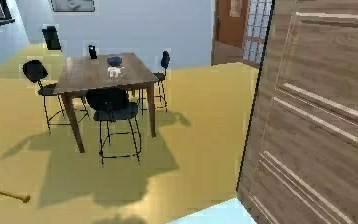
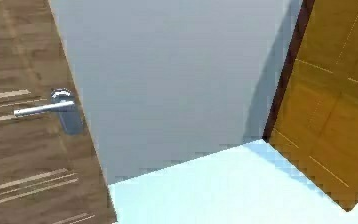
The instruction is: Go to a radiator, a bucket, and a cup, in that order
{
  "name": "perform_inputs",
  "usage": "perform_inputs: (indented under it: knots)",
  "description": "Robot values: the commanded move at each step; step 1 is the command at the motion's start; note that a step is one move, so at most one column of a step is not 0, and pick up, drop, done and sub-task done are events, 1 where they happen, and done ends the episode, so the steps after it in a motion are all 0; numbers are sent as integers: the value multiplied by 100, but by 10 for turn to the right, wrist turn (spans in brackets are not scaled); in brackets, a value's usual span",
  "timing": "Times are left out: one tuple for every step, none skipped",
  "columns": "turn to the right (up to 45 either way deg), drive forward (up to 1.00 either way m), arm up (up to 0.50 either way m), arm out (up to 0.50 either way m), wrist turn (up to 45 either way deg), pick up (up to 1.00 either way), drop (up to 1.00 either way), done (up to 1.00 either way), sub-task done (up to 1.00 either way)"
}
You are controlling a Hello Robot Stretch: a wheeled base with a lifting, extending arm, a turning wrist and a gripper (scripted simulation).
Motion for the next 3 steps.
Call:
perform_inputs:
  knots:
    - [0, 90, 0, 0, 0, 0, 0, 0, 0]
    - [-330, 0, 0, 0, 0, 0, 0, 0, 0]
    - [-30, 0, 0, 0, 0, 0, 0, 0, 0]
